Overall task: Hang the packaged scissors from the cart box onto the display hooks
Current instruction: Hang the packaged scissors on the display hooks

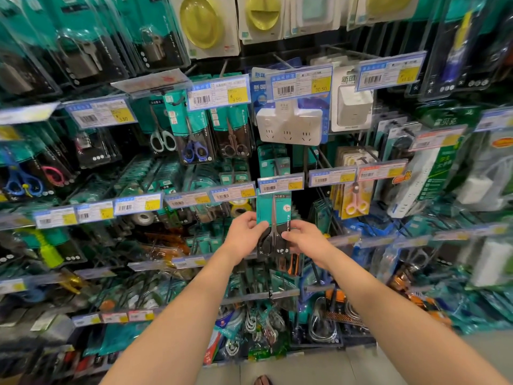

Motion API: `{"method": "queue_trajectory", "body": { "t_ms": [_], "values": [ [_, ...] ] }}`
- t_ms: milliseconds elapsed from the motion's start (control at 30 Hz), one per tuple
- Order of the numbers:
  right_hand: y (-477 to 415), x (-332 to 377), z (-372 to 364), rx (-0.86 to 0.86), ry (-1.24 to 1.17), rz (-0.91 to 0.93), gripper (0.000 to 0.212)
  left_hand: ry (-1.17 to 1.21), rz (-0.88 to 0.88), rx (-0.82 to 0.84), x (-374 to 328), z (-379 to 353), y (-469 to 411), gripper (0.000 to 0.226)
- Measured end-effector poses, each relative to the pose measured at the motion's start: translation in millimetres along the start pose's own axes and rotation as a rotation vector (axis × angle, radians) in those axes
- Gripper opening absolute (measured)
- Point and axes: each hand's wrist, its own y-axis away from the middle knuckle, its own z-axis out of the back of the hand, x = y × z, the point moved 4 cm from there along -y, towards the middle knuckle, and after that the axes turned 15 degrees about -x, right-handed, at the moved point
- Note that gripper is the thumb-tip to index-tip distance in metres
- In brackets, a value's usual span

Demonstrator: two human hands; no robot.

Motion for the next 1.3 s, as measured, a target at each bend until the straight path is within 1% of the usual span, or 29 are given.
{"method": "queue_trajectory", "body": {
  "t_ms": [67,167,233,300,367,533,667,867,1100,1200,1300],
  "values": [
    [-4,0,2,-0.036,-0.006,0.057,0.017,0.001,-0.027,-0.006,-3,-3,-1,0.010],
    [-8,-1,4,-0.069,0.008,0.122,0.021,0.005,-0.053,-0.013,-7,-3,0,0.011],
    [-9,2,5,-0.086,0.007,0.153,0.022,-0.006,-0.044,-0.005,-5,-3,-1,0.016],
    [-13,7,7,-0.104,-0.003,0.182,0.021,-0.043,-0.016,-0.004,0,-3,-2,0.026],
    [-15,14,6,-0.105,-0.027,0.189,0.021,-0.061,0.016,-0.016,5,-4,-2,0.029],
    [-15,10,8,-0.145,-0.043,0.169,0.020,-0.094,0.014,-0.049,8,-5,-3,0.024],
    [-13,6,12,-0.164,-0.031,0.192,0.019,-0.099,0.014,-0.032,10,-5,-2,0.020],
    [-9,3,15,-0.184,-0.006,0.216,0.018,-0.078,0.016,-0.003,15,-8,-2,0.027],
    [-14,5,21,-0.200,0.039,0.235,0.021,-0.076,-0.006,0.016,9,-11,-1,0.021],
    [-11,4,19,-0.199,0.012,0.250,0.015,-0.077,-0.014,0.016,11,-10,0,0.021],
    [-7,2,17,-0.190,-0.023,0.267,0.015,-0.061,-0.018,0.022,14,-7,1,0.020]
  ]
}}
